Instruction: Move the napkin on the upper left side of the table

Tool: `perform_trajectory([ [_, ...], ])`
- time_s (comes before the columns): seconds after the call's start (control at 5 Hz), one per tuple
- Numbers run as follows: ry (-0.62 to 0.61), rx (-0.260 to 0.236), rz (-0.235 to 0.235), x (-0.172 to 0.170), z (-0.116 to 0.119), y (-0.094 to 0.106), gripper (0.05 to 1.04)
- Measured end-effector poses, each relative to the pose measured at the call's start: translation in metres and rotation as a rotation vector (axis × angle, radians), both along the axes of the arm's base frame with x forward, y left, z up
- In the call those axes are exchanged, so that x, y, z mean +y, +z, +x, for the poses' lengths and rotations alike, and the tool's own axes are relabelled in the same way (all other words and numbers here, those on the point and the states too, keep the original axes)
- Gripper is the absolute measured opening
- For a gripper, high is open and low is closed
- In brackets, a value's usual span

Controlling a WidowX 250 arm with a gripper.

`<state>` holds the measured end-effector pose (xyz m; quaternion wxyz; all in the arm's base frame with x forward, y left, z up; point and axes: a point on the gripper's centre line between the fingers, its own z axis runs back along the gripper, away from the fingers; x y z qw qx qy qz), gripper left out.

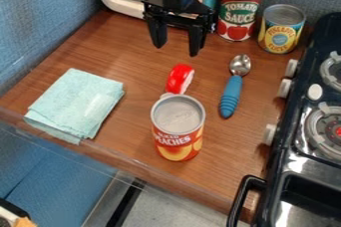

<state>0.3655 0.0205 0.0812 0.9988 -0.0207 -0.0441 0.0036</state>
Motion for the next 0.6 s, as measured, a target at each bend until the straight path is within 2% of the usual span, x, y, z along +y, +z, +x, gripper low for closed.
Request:
perform_trajectory([
  [0.2,0.002,0.033,-0.005,-0.001,-0.004,-0.014,0.999],
  [0.4,0.053,0.005,-0.002,0.022,-0.033,-0.011,0.999],
  [0.6,0.094,0.015,0.042,0.048,-0.053,-0.011,0.999],
])
